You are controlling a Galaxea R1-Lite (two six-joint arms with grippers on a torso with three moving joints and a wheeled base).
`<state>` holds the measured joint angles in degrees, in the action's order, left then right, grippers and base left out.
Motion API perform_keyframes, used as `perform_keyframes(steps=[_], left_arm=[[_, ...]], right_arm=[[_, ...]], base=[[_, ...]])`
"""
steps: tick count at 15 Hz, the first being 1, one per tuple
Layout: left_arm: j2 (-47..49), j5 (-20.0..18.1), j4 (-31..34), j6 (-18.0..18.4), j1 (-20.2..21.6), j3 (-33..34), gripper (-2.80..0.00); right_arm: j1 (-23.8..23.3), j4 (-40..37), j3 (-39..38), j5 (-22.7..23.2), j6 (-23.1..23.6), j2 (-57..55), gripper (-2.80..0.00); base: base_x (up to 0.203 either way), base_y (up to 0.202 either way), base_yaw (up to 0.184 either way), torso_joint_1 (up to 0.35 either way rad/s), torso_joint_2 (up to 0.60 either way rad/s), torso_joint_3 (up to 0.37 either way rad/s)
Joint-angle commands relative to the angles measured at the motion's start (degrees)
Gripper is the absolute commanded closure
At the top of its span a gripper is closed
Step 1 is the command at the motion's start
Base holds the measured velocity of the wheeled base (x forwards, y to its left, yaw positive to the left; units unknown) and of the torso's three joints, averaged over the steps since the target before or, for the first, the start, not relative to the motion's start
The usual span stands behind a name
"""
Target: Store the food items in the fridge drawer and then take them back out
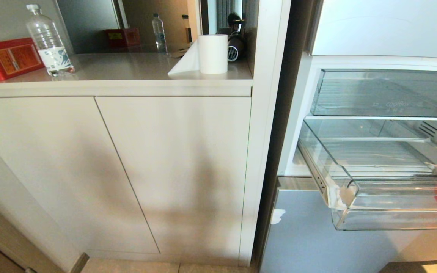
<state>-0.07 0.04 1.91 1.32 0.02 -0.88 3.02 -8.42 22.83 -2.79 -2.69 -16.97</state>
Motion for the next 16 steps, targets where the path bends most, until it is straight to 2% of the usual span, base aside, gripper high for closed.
perform_keyframes(steps=[1,4,8,10,16], left_arm=[[0.07,0.04,0.03,0.0,0.06,0.0,0.0],[0.07,-0.04,0.03,0.0,-0.02,0.0,0.0],[0.07,0.04,0.03,-0.09,0.06,0.0,0.0],[0.07,-0.01,0.03,-0.09,0.04,0.0,0.0],[0.07,0.0,0.03,-0.09,0.06,0.0,0.0]], right_arm=[[-0.24,6.6,-9.63,0.01,1.76,2.7,0.0],[-1.81,14.42,-22.3,1.15,5.8,6.06,0.0],[-3.24,8.72,-22.84,2.44,6.43,17.1,0.0],[-3.37,7.9,-22.92,2.0,4.67,16.97,0.0],[-3.37,7.9,-22.92,2.0,4.77,16.97,0.0]], base=[[0.0,0.0,0.0,0.0,0.0,0.0],[0.0,0.0,0.0,0.0,0.0,0.0],[0.0,0.0,0.0,0.0,0.0,0.0],[0.0,0.0,0.0,0.0,0.0,0.0],[0.0,0.0,0.0,0.0,0.0,0.0]])
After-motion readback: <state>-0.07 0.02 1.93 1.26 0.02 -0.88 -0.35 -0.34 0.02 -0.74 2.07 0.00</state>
